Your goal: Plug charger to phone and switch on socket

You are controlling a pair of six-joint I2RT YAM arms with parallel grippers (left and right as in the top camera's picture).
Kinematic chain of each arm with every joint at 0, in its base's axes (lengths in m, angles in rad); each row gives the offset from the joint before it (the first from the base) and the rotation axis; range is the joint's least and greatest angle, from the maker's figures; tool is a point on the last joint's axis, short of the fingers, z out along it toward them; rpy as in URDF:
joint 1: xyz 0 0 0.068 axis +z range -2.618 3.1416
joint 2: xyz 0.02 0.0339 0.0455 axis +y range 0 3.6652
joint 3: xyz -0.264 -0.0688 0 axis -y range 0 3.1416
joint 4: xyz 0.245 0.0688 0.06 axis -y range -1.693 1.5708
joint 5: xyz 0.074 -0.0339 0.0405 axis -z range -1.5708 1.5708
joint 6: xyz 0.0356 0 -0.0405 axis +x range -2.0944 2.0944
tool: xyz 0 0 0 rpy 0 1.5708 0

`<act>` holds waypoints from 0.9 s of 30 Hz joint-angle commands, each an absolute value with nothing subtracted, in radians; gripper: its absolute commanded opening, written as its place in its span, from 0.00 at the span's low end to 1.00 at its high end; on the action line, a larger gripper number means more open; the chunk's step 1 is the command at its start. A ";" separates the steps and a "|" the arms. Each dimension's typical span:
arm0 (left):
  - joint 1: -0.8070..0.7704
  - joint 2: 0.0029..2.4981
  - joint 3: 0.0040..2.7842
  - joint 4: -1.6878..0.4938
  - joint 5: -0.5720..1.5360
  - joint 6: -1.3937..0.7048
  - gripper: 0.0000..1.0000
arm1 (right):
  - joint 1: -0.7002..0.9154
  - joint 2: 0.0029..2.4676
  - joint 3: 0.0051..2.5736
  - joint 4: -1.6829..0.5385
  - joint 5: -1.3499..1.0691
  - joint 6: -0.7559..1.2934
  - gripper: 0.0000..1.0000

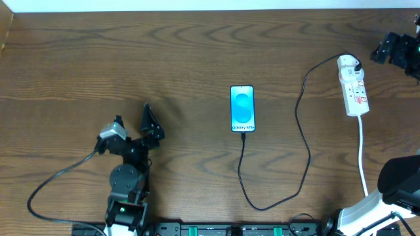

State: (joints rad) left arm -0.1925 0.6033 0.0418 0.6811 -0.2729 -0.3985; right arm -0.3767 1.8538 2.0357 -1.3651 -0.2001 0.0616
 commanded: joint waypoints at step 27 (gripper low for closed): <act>-0.187 0.141 0.004 -0.052 -0.247 -0.171 0.92 | -0.372 1.844 2.053 -1.365 -0.193 0.074 0.99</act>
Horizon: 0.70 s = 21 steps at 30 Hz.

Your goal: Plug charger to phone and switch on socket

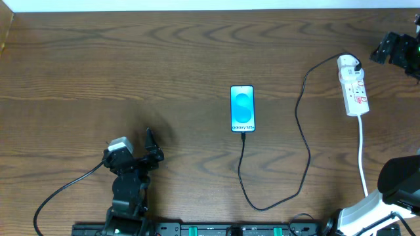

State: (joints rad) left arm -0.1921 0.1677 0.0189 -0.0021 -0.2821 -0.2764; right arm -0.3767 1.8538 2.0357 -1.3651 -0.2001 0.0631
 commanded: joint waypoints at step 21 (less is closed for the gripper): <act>-0.079 0.042 0.004 -0.075 -0.021 -0.037 0.92 | -0.372 1.844 2.053 -1.365 -0.193 0.074 0.99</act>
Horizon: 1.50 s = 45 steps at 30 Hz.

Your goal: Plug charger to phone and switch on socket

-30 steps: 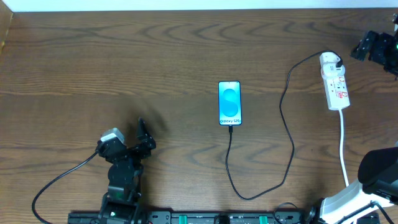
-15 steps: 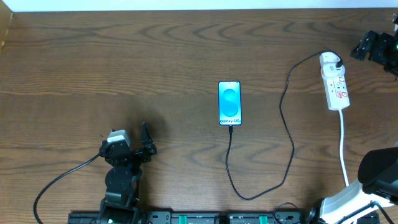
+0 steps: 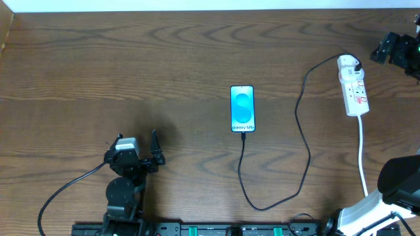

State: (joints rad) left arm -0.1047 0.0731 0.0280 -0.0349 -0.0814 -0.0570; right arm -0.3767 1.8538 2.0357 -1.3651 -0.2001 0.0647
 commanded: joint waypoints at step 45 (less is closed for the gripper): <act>-0.056 0.004 0.004 -0.074 -0.011 0.007 0.92 | -0.372 1.844 2.053 -1.365 -0.193 0.074 0.99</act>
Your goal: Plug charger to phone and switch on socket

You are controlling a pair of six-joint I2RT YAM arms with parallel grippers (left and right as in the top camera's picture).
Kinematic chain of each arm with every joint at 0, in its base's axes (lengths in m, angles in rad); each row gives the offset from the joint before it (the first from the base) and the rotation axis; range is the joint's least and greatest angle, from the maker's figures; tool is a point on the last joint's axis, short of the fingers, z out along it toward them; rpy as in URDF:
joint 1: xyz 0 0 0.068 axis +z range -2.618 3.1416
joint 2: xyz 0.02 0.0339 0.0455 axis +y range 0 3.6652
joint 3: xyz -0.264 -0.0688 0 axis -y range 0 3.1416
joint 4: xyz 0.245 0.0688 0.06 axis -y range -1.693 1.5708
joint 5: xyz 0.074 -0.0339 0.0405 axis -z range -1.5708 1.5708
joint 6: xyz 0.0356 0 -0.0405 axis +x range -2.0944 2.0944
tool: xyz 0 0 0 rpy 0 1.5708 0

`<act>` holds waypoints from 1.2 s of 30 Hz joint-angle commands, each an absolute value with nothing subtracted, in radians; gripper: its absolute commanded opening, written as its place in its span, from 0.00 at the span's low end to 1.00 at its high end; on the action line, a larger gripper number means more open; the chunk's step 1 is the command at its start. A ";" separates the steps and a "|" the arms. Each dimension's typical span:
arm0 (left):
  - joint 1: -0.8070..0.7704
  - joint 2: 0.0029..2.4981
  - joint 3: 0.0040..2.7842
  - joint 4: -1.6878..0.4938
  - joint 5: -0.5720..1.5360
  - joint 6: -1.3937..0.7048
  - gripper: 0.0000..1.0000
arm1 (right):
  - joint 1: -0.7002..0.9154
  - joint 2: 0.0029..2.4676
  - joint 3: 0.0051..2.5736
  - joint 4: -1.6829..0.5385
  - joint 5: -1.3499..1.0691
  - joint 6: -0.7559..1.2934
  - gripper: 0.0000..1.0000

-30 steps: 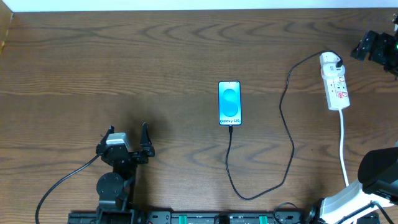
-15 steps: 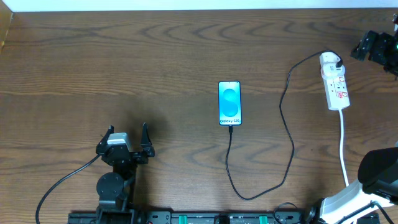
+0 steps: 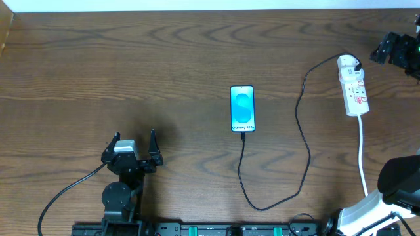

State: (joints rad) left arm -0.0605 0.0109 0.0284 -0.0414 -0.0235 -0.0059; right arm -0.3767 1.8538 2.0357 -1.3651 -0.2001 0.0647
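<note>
The phone [image 3: 242, 109] lies face up mid-table, its blue screen lit. A black charger cable [image 3: 298, 131] enters its near end, loops toward the front edge and runs up to a plug [image 3: 353, 65] in the white socket strip [image 3: 354, 88] at the right. My left gripper [image 3: 134, 141] sits at the front left, open, nothing between its fingers. My right gripper [image 3: 392, 48] hovers at the far right edge beyond the strip; its jaws cannot be made out.
The strip's white lead [image 3: 362, 154] runs down toward the right arm's base [image 3: 394, 196]. A grey cable [image 3: 65, 193] trails from the left arm. The wooden table's far edge [image 3: 210, 9] meets a white wall.
My left gripper has turned to face straight away from the front edge and drawn slightly nearer its base. The phone, cable, strip and right gripper stand as before.
At first my left arm reached out at an angle, gripper at about a third of the table's depth. It then stood lower and nearer the base, later lower still, and now rests squared up at the front left. Nothing else moved.
</note>
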 commanded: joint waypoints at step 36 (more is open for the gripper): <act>-0.056 0.004 0.004 -0.074 -0.011 0.007 0.92 | -0.366 1.851 2.053 -1.328 -0.194 0.075 0.99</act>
State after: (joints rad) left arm -0.0605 0.0109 0.0284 -0.0410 -0.0231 -0.0025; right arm -0.3763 1.8538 2.0357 -1.3323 -0.1963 0.0647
